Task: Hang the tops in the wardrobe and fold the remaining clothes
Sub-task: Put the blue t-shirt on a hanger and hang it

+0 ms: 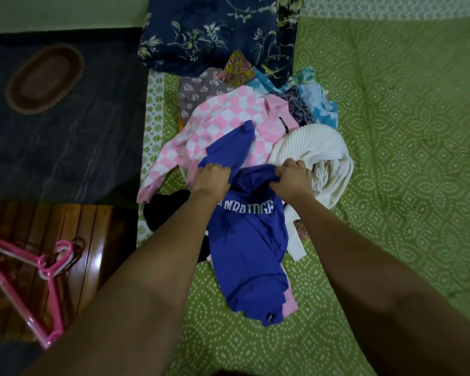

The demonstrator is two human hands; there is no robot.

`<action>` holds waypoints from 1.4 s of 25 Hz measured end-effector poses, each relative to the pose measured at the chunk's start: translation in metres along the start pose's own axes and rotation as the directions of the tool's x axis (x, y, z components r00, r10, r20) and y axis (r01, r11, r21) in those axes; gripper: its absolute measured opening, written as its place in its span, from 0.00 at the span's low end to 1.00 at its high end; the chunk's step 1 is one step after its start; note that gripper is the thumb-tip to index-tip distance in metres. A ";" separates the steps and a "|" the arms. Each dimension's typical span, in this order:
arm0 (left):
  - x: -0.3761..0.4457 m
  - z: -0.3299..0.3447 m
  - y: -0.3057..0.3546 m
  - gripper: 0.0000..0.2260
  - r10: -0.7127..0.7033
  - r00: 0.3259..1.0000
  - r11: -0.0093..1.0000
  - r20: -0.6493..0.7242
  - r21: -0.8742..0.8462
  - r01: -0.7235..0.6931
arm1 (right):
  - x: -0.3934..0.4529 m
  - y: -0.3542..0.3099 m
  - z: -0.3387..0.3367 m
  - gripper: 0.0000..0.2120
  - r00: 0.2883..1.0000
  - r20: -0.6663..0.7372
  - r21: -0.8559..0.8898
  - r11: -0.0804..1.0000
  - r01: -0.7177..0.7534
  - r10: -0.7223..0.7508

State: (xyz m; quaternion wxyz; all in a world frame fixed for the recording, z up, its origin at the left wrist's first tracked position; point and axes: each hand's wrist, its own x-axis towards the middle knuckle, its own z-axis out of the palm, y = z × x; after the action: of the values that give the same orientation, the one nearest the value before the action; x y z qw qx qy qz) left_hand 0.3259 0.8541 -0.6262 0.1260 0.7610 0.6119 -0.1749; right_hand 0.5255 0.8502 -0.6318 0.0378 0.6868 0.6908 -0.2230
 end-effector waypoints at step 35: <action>-0.570 -0.193 -0.006 0.26 0.020 0.982 0.819 -0.187 -0.560 -0.124 | -0.519 -0.073 -0.223 0.14 0.875 -0.325 -0.044 0.918 -0.395 0.360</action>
State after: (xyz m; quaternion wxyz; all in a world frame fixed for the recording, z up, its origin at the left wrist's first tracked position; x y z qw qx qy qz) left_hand 0.2333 0.4285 -0.2112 0.3000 0.7236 0.6155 0.0870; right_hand 0.5399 0.4497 -0.2266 0.0093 0.8316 0.5517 -0.0626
